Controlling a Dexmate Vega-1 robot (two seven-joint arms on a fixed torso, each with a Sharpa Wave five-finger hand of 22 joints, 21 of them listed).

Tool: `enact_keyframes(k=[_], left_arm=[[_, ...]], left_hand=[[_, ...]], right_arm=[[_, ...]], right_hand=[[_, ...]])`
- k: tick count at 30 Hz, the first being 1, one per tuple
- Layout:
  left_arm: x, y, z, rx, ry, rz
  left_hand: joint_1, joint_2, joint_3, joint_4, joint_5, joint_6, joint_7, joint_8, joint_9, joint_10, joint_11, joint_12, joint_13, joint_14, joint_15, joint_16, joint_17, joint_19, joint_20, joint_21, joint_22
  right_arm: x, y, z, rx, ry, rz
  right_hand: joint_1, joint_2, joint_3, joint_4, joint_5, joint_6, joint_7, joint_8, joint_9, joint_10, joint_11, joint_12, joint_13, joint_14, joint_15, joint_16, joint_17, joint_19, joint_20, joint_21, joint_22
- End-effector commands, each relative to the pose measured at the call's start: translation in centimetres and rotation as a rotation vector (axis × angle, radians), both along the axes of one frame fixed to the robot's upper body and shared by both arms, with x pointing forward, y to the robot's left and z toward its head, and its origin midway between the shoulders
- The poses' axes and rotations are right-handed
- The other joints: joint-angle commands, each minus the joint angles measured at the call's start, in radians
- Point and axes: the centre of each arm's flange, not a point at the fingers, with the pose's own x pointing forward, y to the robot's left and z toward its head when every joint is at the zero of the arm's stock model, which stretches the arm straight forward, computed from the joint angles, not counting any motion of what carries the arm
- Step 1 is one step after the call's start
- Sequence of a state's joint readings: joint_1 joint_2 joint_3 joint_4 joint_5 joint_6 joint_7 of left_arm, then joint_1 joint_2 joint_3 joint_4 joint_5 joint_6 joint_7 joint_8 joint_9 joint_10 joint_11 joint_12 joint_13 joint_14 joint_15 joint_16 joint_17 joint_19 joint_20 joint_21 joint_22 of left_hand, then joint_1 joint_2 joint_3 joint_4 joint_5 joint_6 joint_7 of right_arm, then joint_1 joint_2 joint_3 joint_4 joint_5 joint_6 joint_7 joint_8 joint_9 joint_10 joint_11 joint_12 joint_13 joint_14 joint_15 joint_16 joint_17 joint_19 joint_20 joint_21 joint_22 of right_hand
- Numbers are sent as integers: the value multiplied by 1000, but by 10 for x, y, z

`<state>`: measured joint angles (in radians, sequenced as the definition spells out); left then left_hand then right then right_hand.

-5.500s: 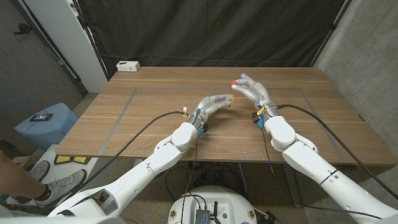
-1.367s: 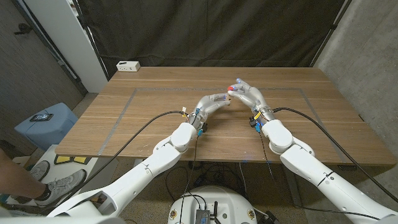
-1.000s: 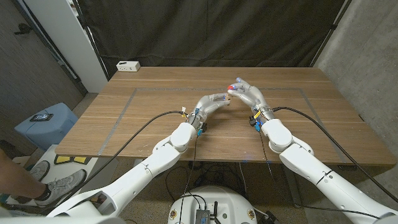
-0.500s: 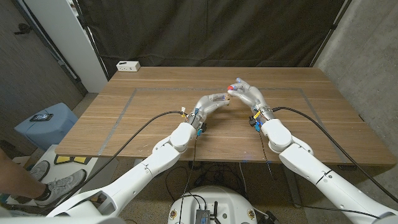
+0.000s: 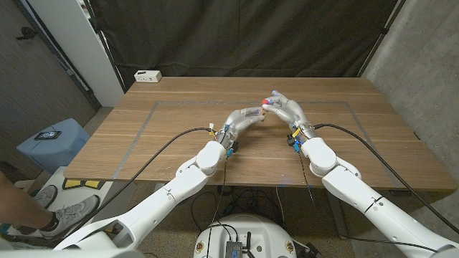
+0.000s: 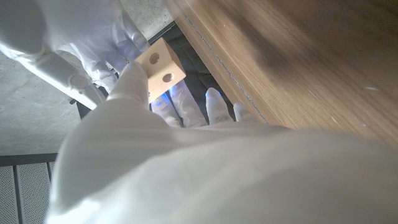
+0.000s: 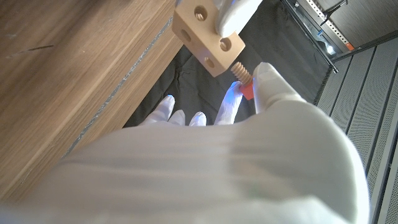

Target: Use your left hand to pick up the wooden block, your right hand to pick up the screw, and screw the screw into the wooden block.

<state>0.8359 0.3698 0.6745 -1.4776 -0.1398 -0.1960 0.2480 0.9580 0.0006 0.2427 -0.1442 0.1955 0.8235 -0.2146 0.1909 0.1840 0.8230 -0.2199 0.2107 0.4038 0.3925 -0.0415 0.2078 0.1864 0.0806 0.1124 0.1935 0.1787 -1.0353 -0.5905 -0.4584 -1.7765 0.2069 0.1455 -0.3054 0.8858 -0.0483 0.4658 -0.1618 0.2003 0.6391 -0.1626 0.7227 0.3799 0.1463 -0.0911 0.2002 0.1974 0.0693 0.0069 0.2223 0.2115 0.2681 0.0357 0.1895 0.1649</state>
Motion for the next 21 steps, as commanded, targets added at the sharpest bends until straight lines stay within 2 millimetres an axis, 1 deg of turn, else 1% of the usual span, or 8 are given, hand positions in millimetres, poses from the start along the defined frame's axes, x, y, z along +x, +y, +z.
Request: enact_keyframes(k=[1, 11, 14, 21], left_arm=[[-2, -1, 0, 1, -5, 0], [-2, -1, 0, 3, -5, 2], [-2, 0, 0, 4, -4, 3], [-3, 1, -1, 2, -6, 5]], left_hand=[[9, 5, -1, -1, -3, 6, 2, 8, 5, -5, 0, 3, 0, 2, -90, 1, 2, 1, 7, 6, 2], [9, 6, -1, 0, -3, 6, 2, 8, 5, -5, 0, 3, 0, 3, -91, 1, 2, 1, 8, 6, 2], [9, 7, -1, 0, -3, 5, 3, 8, 5, -5, -1, 3, 0, 2, -90, 1, 2, 1, 8, 7, 2], [11, 7, -1, -1, -3, 6, 4, 8, 5, -5, -1, 3, 0, 2, -91, 0, 2, 1, 8, 6, 2]], right_arm=[[-1, 1, 0, -5, 1, 4], [-1, 2, -1, -7, 2, 6], [-1, 2, -2, -7, 3, 6], [-1, 2, -3, -10, 5, 7]], right_hand=[[5, 4, -2, 2, 4, 3, -3, 3, 1, -4, 0, 0, 4, 1, -8, -2, 5, -3, -3, 2, 6], [4, 5, -4, 2, 4, 2, -6, 4, 0, -5, -3, -1, 4, 1, -7, -3, 5, -3, -3, 2, 6], [4, 4, -5, 2, 4, 1, -6, 4, 0, -5, 2, -1, 4, 1, -7, -3, 5, -3, -3, 2, 6], [5, 5, -5, 2, 5, 4, -5, 5, -1, -6, 0, -1, 4, 0, -7, -3, 6, -3, -4, 2, 6]])
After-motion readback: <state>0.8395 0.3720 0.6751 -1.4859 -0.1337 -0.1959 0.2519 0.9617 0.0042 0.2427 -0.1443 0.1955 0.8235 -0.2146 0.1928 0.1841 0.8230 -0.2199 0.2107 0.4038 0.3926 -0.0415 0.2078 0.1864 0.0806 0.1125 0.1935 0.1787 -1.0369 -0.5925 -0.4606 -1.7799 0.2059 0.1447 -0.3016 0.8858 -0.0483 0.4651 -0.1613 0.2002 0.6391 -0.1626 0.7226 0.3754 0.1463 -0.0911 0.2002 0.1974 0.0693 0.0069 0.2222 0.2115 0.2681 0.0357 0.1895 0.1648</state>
